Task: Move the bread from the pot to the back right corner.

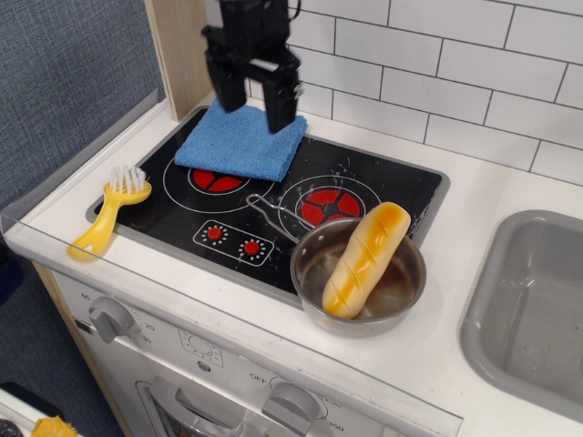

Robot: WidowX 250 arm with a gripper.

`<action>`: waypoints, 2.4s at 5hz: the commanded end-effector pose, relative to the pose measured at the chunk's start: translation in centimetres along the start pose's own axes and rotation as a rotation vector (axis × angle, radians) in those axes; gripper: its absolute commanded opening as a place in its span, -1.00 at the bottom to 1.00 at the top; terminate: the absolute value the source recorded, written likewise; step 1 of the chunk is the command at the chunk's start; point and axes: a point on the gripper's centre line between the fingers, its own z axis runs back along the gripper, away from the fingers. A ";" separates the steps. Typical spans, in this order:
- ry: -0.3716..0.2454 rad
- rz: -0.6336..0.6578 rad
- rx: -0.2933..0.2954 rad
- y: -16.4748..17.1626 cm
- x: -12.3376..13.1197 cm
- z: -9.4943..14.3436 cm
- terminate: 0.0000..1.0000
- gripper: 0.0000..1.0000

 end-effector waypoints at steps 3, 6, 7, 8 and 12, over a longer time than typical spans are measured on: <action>0.098 -0.169 0.023 -13.0 -6.1 -2.3 -1.00 1.00; 0.119 -0.151 0.032 -14.8 -5.3 -5.3 -1.00 -1.00; 0.093 -0.162 0.040 -14.9 -5.3 -4.3 -1.00 -1.00; 0.043 -0.147 0.048 -14.2 -5.0 -2.2 -1.00 -1.00; 0.090 0.123 0.086 -8.6 5.1 -2.6 -1.00 -1.00</action>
